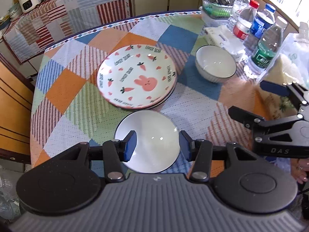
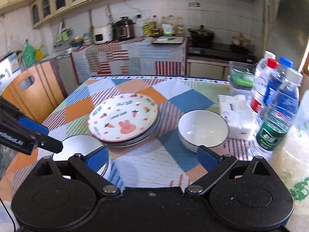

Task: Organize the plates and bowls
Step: 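Move both tools to the white bowl beside the tissue box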

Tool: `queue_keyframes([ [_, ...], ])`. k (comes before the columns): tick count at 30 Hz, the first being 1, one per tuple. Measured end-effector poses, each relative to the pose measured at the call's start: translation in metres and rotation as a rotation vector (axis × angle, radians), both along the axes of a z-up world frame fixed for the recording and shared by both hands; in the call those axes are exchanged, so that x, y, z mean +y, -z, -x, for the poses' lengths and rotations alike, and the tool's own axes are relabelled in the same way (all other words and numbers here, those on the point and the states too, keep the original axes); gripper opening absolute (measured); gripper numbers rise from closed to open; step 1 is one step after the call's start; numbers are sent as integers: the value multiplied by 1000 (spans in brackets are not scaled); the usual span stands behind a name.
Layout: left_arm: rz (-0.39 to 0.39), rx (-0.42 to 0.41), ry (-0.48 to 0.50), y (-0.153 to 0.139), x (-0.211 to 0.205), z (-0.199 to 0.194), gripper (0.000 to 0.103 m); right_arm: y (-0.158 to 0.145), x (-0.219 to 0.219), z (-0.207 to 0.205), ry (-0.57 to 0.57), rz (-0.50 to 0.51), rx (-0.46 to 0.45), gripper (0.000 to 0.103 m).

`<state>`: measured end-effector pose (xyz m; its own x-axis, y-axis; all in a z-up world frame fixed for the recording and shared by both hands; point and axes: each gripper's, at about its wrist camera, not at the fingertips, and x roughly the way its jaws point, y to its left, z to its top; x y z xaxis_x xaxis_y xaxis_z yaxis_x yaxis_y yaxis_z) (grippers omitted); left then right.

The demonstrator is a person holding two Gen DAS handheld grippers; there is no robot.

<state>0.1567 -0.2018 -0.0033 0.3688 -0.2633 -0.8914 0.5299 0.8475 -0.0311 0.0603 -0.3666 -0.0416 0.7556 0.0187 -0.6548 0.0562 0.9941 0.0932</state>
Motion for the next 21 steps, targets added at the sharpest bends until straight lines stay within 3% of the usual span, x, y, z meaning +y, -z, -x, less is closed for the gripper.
queue_keyframes([
  [9, 42, 8, 35, -5, -48, -14, 48, 9, -33, -14, 62, 17, 101, 100],
  [13, 89, 25, 5, 7, -64, -25, 48, 18, -43, -23, 84, 45, 115, 100],
  [21, 176, 12, -26, 35, -97, -44, 48, 51, -60, -38, 129, -6, 159, 100],
])
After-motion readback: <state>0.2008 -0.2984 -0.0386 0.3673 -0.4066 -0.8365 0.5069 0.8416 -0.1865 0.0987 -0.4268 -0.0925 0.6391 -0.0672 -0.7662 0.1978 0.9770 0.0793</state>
